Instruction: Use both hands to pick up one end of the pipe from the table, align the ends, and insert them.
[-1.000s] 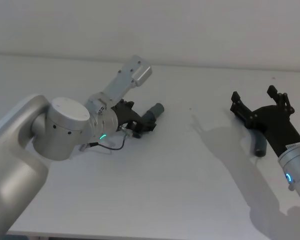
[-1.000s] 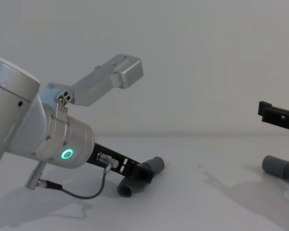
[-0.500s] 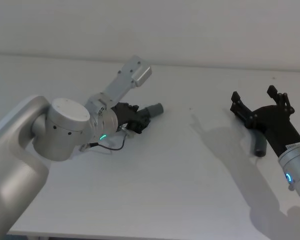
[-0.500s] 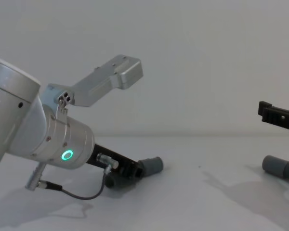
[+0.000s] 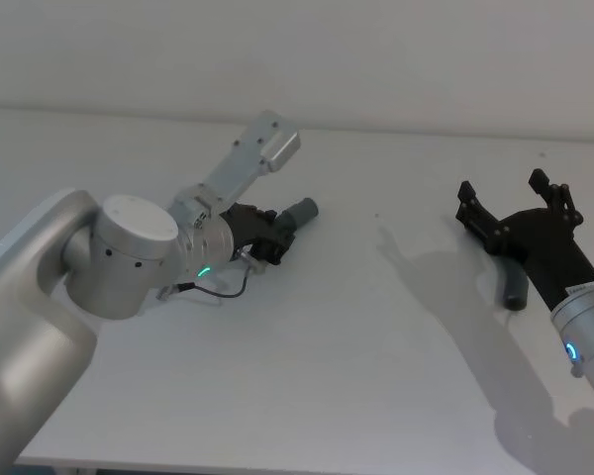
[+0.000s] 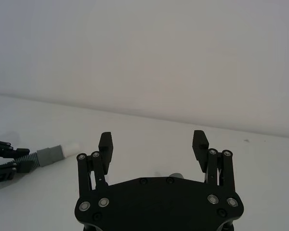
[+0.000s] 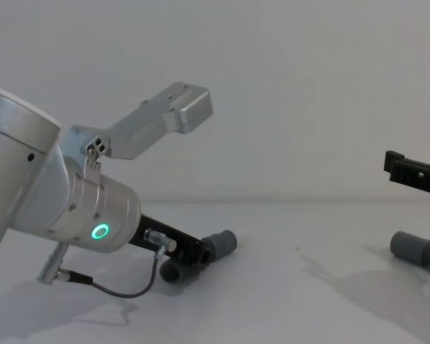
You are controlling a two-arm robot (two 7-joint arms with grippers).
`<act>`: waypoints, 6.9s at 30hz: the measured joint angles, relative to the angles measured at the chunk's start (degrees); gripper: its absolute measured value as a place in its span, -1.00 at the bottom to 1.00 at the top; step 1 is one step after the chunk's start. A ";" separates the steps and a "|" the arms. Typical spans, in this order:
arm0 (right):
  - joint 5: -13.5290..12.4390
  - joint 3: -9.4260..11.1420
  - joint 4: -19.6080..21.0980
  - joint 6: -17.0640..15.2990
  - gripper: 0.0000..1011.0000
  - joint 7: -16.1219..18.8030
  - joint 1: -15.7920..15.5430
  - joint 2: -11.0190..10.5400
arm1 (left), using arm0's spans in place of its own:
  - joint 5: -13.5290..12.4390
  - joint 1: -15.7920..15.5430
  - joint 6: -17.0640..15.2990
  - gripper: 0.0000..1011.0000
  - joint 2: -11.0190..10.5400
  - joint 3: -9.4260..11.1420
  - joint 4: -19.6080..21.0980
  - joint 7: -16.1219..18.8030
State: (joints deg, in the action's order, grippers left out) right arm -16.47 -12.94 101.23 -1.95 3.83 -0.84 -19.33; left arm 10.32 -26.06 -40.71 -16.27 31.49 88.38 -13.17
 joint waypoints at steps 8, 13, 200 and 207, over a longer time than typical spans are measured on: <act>0.00 0.00 0.00 0.00 0.99 0.00 0.00 0.00 | 0.00 0.00 0.00 -0.41 0.00 0.00 0.00 0.00; 0.00 0.00 0.00 0.00 0.99 0.00 0.00 0.00 | 0.00 0.00 0.00 -0.41 0.00 0.01 0.00 -0.01; -9.49 0.29 -6.43 -31.53 -0.71 9.63 9.39 -7.06 | 0.01 0.00 -0.01 -0.41 0.00 0.01 0.01 -0.01; -9.48 0.29 -6.43 -31.53 -0.71 9.63 9.39 -7.06 | -0.01 -0.01 -0.01 -0.41 0.02 0.01 -0.01 -0.01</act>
State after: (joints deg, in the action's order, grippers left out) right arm -25.95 -12.65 94.80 -33.48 13.45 8.56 -26.39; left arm 10.31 -26.07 -40.71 -16.25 31.50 88.36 -13.18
